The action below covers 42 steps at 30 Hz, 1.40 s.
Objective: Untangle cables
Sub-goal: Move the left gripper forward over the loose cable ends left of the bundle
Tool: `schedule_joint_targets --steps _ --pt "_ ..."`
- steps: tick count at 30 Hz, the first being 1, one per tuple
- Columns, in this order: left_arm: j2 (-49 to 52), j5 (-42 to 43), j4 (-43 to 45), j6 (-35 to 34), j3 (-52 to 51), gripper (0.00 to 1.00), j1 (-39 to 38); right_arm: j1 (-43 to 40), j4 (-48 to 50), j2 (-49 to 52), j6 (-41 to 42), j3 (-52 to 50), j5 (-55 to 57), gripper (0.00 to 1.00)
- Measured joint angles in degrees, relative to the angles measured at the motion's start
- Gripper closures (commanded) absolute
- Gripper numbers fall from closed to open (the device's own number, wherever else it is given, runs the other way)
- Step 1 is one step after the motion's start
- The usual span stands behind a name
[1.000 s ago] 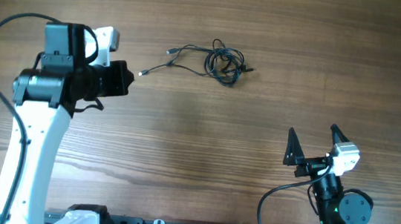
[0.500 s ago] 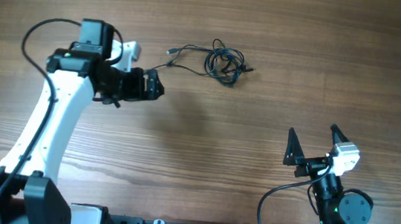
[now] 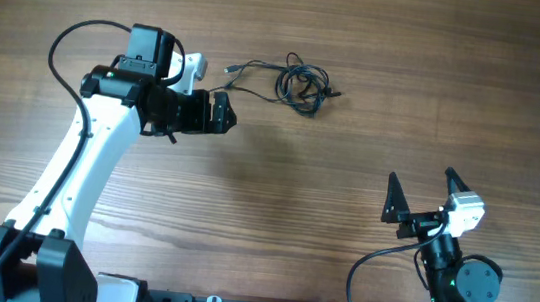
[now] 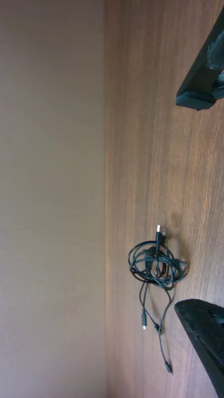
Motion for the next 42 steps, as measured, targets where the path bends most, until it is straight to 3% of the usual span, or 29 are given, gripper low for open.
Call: schedule_joint_targets --steps 10,27,42 --pt "0.00 0.00 6.27 -0.26 0.00 0.00 0.00 0.00 0.00 0.00 0.00 0.00 0.00 0.00" --pt "0.37 0.00 8.87 -0.24 0.00 0.00 0.00 0.00 0.00 0.00 0.00 0.00 0.00 0.00" --pt "11.45 -1.95 10.03 -0.24 0.00 0.00 0.00 0.00 0.00 0.00 0.00 0.00 0.00 0.00"
